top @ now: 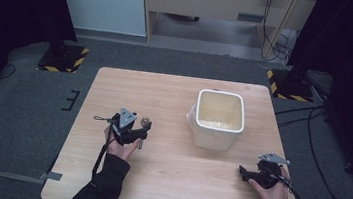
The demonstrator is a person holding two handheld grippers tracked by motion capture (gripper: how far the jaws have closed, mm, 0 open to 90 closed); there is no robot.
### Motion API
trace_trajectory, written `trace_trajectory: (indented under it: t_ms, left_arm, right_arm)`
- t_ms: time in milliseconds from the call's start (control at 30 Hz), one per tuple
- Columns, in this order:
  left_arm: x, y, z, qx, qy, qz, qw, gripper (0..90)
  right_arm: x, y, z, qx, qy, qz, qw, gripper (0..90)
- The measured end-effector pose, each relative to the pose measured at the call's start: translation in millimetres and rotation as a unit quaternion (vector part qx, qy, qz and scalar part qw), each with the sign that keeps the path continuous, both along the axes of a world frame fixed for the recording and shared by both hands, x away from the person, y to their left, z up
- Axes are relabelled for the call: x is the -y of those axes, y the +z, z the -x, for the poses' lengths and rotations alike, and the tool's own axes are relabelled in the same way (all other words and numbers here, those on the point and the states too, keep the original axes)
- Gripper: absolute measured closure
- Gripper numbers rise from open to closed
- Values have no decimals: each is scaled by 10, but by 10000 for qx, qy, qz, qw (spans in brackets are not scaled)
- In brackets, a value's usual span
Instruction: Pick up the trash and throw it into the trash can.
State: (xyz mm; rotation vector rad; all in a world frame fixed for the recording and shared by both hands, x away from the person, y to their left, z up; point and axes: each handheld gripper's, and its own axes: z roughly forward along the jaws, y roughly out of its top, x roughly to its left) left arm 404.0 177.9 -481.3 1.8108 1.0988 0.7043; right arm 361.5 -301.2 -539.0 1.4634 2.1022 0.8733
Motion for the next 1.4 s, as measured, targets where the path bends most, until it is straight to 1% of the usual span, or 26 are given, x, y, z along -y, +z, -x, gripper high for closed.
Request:
trace_trajectory:
  t_ms: [33,100,200,333,433,533,733,967,1200,1233,1267,1333,1400]
  left_arm:
    - [0,0,0,0,0,0,10000,304]
    - [17,-40,-28,-77,9,-130,9999,307]
    - [30,-84,-60,-161,-13,-212,9996,323]
    - [57,-167,-113,-355,6,-386,9986,343]
    - [80,-231,-153,-518,35,-427,9977,373]
    - [101,-290,-189,-592,106,-461,9971,400]
    - [105,-394,-255,-826,234,-521,9949,437]
    - [91,-471,-309,-952,354,-534,9934,501]
    - [97,-529,-343,-1037,392,-498,9926,574]
    - [95,-533,-348,-1073,410,-507,9921,583]
    - [92,-532,-349,-1076,424,-473,9922,617]
    - [92,-532,-350,-1082,435,-463,9921,632]
    - [93,-532,-349,-1091,428,-461,9920,676]
  right_arm:
    - [0,0,0,0,0,0,10000,4]
    - [1,0,0,2,3,3,10000,4]
    - [0,0,0,-1,-2,-2,10000,3]
    - [-1,0,0,-2,-8,-7,10000,3]
    - [0,0,0,-3,-1,0,10000,3]
    - [1,0,0,2,3,2,10000,3]
    - [0,0,0,2,-2,-2,10000,4]
    - [1,0,0,1,3,3,10000,3]
    - [0,0,0,-1,-1,0,10000,3]
    - [1,0,0,1,3,3,10000,4]
    - [1,0,0,1,3,3,10000,4]
    - [1,0,0,1,2,2,10000,3]
    - [0,0,0,-1,-1,-1,10000,4]
